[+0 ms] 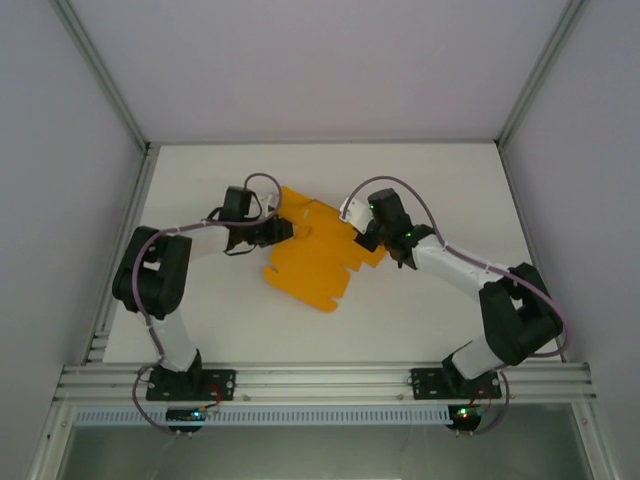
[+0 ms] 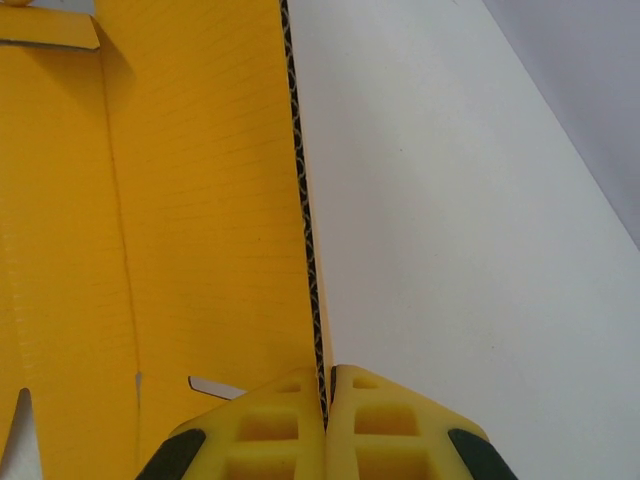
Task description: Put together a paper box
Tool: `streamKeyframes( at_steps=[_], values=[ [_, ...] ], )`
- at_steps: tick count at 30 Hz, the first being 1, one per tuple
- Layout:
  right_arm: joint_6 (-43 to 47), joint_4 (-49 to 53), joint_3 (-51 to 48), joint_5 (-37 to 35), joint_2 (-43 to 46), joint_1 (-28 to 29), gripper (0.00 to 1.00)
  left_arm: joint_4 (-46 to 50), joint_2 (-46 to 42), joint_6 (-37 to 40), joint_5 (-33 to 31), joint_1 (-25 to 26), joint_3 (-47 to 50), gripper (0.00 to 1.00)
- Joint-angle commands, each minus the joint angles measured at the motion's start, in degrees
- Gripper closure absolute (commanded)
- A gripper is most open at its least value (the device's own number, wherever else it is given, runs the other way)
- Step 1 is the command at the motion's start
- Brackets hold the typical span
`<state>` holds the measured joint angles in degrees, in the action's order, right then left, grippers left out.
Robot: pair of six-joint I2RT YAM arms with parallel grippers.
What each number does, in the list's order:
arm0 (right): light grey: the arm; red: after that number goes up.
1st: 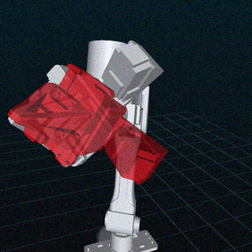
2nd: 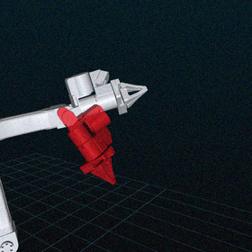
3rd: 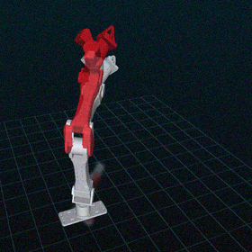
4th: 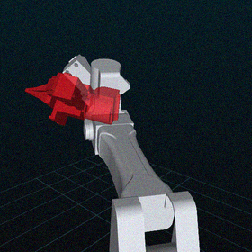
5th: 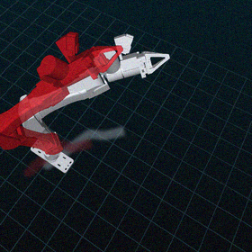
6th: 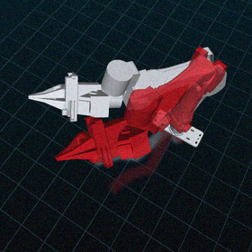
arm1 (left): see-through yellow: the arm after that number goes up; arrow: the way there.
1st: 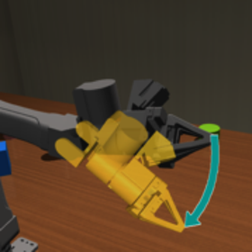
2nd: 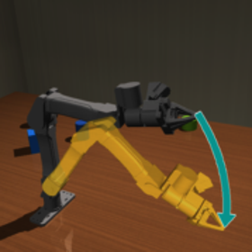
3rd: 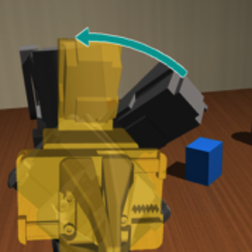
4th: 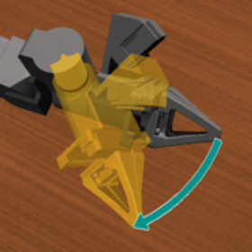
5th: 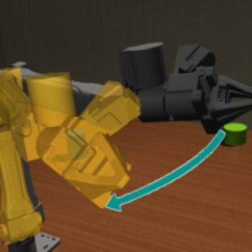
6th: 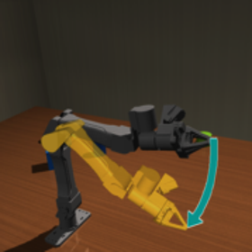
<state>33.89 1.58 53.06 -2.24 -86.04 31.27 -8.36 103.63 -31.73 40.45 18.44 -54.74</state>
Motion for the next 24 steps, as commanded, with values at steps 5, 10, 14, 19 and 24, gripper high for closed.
streamKeyframes(
  at_steps=[5,10,14,19,24],
  values=[
    [0.6,-1.1,-1.2,2.3,-0.1,2.0,1.00,-7.1,1.3,-4.8,4.1,0.6,1.5,0.99],
    [2.7,-1.6,-1.6,1.2,0.7,2.3,1.00,-4.6,0.2,-3.5,3.4,0.5,1.3,1.00],
    [9.0,-1.6,-1.8,-1.6,1.8,3.1,1.00,-0.4,-1.0,-1.3,1.0,0.5,1.3,0.95],
    [17.6,-1.0,-2.1,-3.0,3.6,4.2,1.00,-1.2,-1.5,-1.8,0.7,0.6,2.5,0.91],
    [23.5,-3.9,-3.8,-7.0,4.8,5.3,1.00,1.9,-3.7,-0.7,-2.0,-0.3,4.2,0.51]
  ],
)
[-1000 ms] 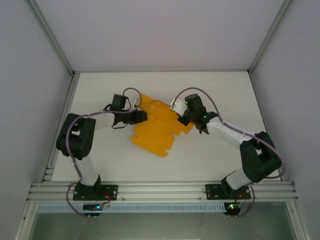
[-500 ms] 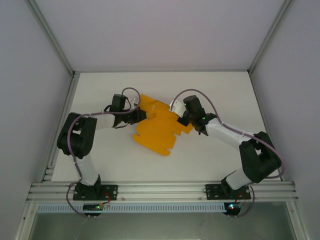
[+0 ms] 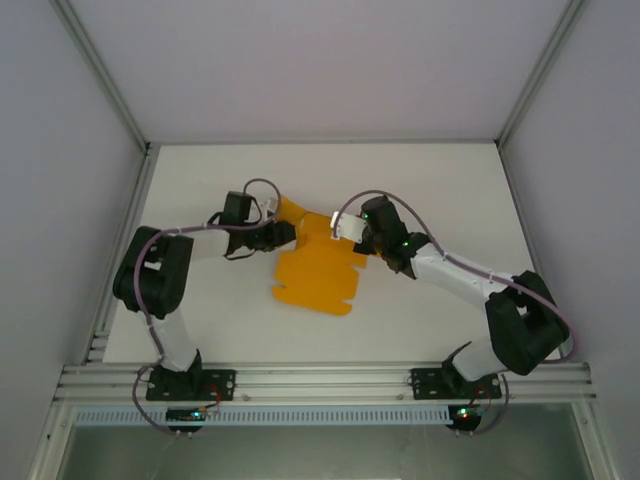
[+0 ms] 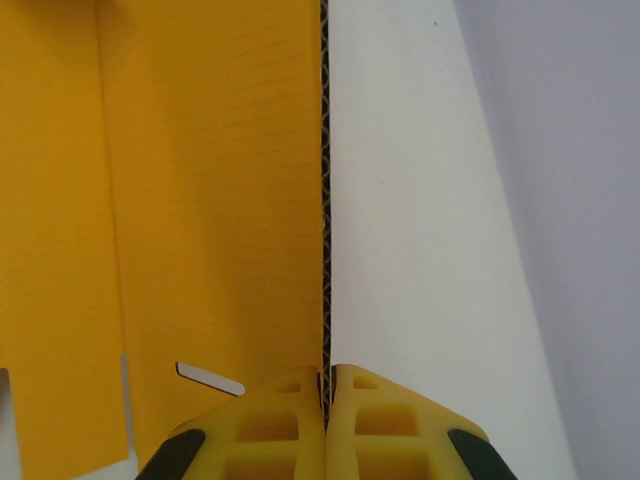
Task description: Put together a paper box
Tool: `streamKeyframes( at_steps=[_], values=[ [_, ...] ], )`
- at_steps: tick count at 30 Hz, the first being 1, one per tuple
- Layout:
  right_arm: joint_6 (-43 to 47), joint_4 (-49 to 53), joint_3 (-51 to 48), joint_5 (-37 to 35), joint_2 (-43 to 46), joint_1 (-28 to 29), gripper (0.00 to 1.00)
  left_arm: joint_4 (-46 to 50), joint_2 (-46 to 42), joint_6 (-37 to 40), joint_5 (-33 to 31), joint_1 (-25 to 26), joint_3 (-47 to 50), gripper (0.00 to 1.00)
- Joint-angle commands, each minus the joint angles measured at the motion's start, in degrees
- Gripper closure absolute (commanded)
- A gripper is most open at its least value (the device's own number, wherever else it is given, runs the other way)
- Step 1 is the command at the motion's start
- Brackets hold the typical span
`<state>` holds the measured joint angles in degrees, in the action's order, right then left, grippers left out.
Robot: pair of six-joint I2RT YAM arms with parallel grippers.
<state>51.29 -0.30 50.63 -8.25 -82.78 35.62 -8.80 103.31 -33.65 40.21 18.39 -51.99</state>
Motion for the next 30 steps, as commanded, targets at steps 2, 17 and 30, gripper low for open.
streamKeyframes(
  at_steps=[2,17,30],
  values=[
    [10.2,-4.5,-2.6,-2.2,1.5,1.2,1.00,3.1,-6.1,1.8,-2.7,-1.5,3.6,0.40],
    [30.2,-32.7,-10.8,-7.0,-4.1,4.0,1.00,23.6,-24.0,13.1,-22.8,-7.4,0.7,0.00],
    [39.9,-55.8,-12.6,-7.1,-14.7,3.9,1.00,27.1,-7.4,21.3,-22.0,-10.5,-13.1,0.00]
  ],
)
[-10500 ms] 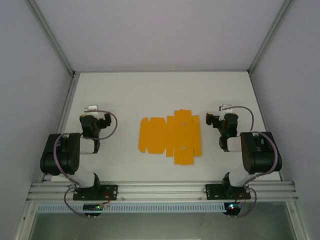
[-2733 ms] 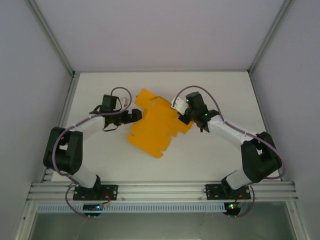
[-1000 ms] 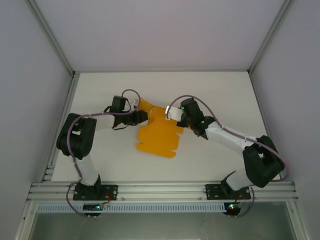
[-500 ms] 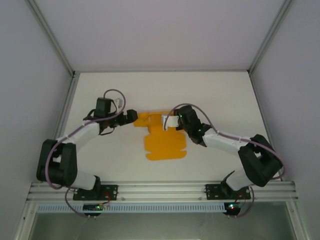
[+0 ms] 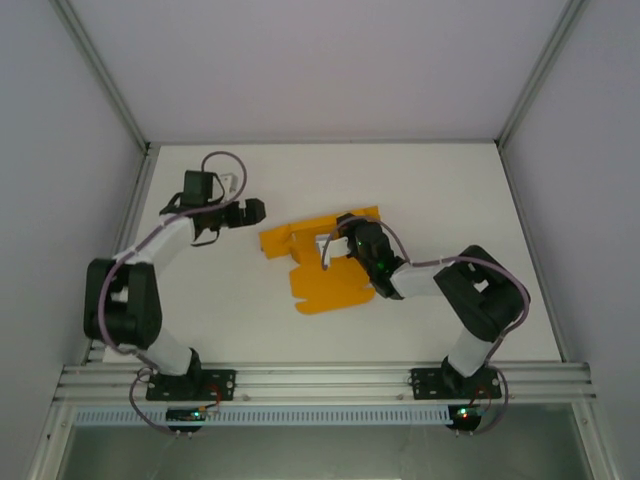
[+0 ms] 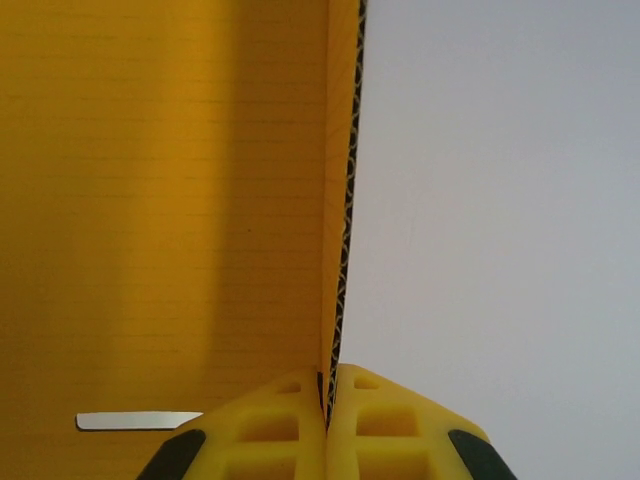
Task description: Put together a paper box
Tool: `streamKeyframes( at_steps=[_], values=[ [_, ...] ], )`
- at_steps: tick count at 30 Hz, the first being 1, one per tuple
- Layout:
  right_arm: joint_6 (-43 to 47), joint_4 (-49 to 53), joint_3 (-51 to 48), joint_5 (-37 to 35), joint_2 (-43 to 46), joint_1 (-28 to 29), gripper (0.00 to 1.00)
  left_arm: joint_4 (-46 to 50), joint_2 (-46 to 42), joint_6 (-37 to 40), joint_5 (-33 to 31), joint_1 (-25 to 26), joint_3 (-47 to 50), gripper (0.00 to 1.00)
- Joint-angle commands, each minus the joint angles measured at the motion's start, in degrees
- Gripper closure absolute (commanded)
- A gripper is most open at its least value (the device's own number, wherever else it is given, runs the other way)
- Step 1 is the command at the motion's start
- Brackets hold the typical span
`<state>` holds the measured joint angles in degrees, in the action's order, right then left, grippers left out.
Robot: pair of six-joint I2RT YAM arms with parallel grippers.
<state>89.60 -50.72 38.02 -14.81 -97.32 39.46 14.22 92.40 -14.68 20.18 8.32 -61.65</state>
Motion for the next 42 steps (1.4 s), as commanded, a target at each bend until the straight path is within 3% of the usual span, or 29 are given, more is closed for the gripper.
streamKeyframes(
  at_steps=[1,5,10,14,18,22,29,36,42],
  values=[
    [1.2,-5.3,0.0,-0.5,-0.2,0.0,1.00,4.0,5.2,1.9,-2.1,-0.7,-4.3,0.00],
    [-0.6,-5.3,0.6,-1.1,-0.3,-0.8,1.00,6.3,10.9,1.9,-1.6,-0.8,-8.5,0.00],
    [-1.2,-10.2,1.6,-0.6,-2.6,-3.1,1.00,2.7,11.5,2.3,5.1,-0.7,-8.1,0.01],
    [-0.6,-13.6,4.0,-2.9,-7.1,-4.3,1.00,0.3,11.1,3.1,10.1,0.6,-6.8,0.12],
    [-0.6,-18.5,5.3,-4.2,-10.6,-5.3,1.00,-2.6,10.8,3.6,11.3,3.0,-4.8,0.20],
    [-2.9,-17.1,6.4,-5.9,-11.1,-6.1,1.00,-7.3,10.2,4.3,12.9,6.0,-2.3,0.25],
    [-3.1,-17.5,5.2,-7.0,-11.8,-6.2,1.00,-14.6,11.1,5.3,11.7,10.8,1.2,0.33],
    [-2.0,-18.7,3.8,-8.8,-13.1,-5.1,1.00,-25.0,10.3,5.6,9.7,13.8,5.6,0.34],
    [-1.8,-18.9,2.8,-8.8,-14.4,-3.8,1.00,-28.2,11.0,8.4,5.8,16.1,5.5,0.34]
  ],
)
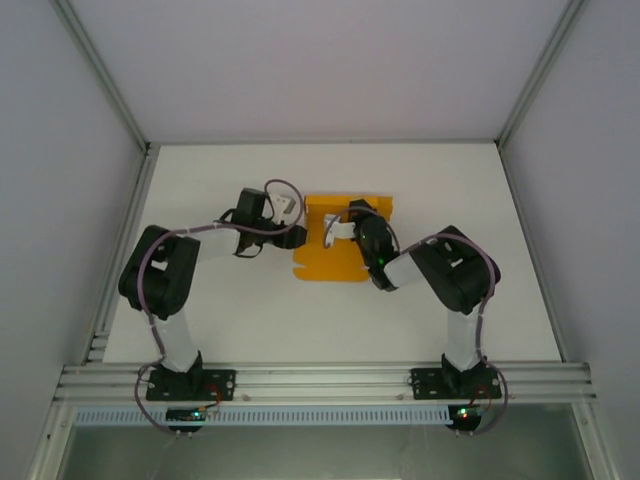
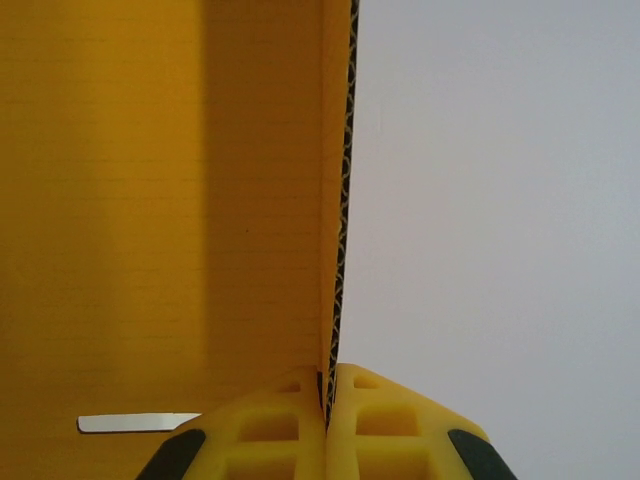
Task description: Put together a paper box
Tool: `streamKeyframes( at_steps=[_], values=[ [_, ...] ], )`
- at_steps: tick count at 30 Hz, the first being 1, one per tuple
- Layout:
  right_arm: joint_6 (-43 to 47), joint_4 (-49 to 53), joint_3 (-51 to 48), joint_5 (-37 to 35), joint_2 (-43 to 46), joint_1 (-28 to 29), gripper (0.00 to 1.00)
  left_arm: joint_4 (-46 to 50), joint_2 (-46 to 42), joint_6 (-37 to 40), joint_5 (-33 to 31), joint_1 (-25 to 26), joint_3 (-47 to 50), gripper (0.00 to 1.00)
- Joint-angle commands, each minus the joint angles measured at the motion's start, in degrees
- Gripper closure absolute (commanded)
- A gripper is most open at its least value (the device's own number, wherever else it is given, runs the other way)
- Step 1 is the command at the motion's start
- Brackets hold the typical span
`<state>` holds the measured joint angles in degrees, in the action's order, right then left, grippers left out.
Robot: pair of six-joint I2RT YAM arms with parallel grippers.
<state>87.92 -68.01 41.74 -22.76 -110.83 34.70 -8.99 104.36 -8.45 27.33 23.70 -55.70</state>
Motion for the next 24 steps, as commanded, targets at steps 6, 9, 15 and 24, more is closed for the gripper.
streamKeyframes(
  at_steps=[6,9,15,24],
  values=[
    [-0.3,-2.6,-2.3,-0.7,-2.4,2.2,1.00,-6.8,1.3,2.5,-2.7,1.1,-2.5,0.34],
    [-0.9,-0.8,-2.5,-0.5,-2.2,2.6,1.00,-5.1,3.1,3.0,-4.0,1.3,-4.4,0.40],
    [-2.5,3.8,-3.4,0.9,-1.0,3.4,1.00,-8.6,4.0,3.2,-9.5,3.3,-3.9,0.48],
    [-4.2,14.1,-4.4,4.6,1.6,3.5,1.00,-15.7,5.6,-0.7,-15.8,4.1,-3.5,0.67]
  ],
)
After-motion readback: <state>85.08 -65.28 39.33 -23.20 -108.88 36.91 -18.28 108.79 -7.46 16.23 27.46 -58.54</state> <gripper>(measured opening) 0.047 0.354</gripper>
